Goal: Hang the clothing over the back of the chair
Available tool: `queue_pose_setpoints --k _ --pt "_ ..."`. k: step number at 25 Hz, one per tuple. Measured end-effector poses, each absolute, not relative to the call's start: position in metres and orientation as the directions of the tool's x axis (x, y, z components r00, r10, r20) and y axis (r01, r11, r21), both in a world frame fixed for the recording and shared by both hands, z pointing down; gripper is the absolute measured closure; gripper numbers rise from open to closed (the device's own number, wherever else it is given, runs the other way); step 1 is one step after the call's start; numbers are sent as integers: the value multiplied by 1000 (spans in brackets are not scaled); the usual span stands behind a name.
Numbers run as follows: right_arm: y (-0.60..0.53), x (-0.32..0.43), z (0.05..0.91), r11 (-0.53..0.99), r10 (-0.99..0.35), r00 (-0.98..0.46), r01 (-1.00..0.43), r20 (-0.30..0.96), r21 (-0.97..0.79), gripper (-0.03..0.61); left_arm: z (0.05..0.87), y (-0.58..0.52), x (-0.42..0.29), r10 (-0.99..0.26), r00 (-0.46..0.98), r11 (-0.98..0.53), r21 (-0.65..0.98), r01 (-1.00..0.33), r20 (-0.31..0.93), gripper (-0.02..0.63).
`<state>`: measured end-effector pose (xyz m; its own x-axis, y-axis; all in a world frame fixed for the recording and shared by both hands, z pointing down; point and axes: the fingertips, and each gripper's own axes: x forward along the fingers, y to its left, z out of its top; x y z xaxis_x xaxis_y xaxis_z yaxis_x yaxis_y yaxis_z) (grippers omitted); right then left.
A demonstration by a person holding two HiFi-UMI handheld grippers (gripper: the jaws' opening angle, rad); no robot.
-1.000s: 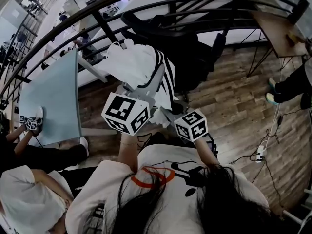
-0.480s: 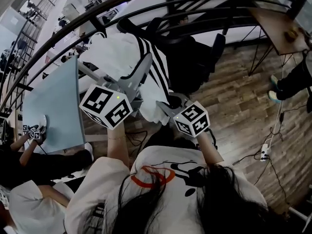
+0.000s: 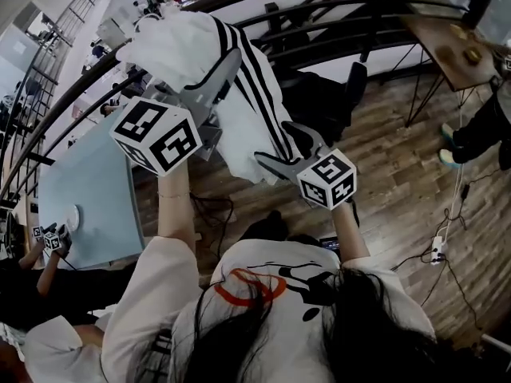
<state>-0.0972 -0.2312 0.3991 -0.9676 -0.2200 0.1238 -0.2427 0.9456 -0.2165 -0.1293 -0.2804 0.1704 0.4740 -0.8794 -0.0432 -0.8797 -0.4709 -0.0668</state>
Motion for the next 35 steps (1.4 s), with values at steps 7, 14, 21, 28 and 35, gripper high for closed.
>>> queue_pose_setpoints --k 7,14,21,28,35 --pt "-245 -96 413 934 -264 -950 -295 169 -203 121 138 -316 -131 -830 558 -552 -102 -827 -31 460" --pt "-259 -109 424 916 -293 -938 -331 187 -228 110 157 -380 -119 -747 656 -664 -56 -746 113 460" --pt "-268 -123 433 908 -299 -930 -346 214 -235 110 201 -432 -118 -676 692 -708 38 -705 254 459" --pt "-267 -141 438 908 -295 -930 -344 219 -237 110 241 -458 -111 -584 686 -771 -32 -636 435 445" --pt "-269 -145 434 891 -322 -927 -365 191 -270 129 298 -459 -96 -295 695 -890 77 -450 655 419"
